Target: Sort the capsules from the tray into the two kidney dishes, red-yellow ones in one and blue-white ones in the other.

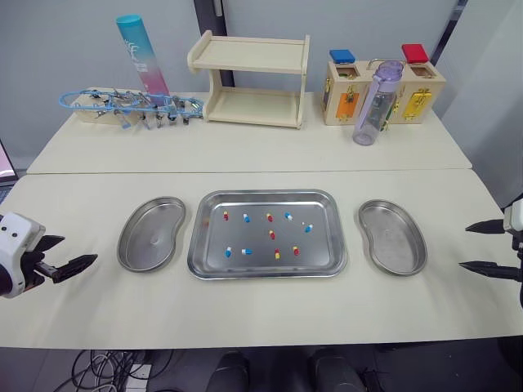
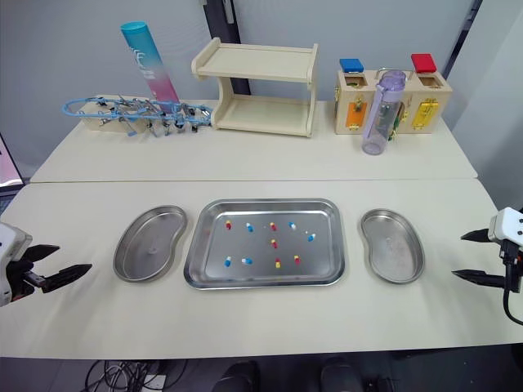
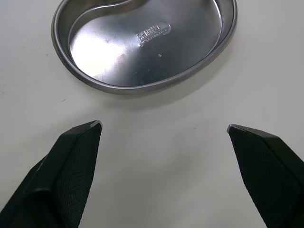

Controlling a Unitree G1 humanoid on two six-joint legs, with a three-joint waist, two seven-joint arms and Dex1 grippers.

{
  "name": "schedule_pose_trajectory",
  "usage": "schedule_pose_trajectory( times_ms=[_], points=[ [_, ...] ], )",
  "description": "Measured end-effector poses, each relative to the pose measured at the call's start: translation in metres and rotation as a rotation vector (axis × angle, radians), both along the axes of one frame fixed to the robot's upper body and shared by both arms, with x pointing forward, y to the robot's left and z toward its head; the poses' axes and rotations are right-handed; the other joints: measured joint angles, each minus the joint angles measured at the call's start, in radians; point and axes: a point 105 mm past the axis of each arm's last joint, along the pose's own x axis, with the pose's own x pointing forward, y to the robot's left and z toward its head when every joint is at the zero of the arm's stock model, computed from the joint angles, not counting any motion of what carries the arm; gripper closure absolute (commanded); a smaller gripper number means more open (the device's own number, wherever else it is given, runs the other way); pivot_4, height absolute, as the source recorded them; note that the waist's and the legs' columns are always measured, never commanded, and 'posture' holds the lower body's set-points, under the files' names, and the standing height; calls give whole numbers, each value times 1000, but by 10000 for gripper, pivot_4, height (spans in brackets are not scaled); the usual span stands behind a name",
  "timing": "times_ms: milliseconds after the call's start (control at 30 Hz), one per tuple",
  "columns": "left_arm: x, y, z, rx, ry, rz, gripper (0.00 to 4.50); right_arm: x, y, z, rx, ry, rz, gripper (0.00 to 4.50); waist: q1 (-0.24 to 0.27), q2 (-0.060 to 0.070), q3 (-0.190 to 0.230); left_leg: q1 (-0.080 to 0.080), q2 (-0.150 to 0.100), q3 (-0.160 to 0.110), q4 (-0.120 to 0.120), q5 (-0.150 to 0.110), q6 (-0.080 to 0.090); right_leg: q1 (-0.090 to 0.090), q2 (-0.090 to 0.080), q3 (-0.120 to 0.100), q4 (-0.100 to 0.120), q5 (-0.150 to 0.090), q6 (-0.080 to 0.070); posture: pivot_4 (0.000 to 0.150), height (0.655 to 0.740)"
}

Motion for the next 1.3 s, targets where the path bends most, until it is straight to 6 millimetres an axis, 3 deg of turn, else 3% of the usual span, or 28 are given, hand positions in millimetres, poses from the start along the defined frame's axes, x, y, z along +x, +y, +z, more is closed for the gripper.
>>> schedule_pose_trajectory(
  times_ms=[533, 833, 1300],
  points=[
    [-19, 7, -14, -65, 78, -45, 266, -8, -4, -7, -10, 51, 1, 0, -1, 0, 0, 2, 0, 1, 0, 0, 0, 1, 0, 0, 0, 0, 0, 1500, 7400],
    [-26, 9, -16, 2, 56, -72, 266, 3, -4, 7, -8, -23, -10, 0, -1, 0, 0, 3, 1, 2, -1, 0, 0, 2, 0, 1, 1, 0, 0, 1500, 7400],
    [-42, 4, -10, -83, 44, -97, 266, 6, -4, 3, 12, 6, -29, 0, -2, 0, 0, 4, 1, 2, -1, 0, 0, 2, 0, 1, 1, 0, 0, 1500, 7400]
  ],
)
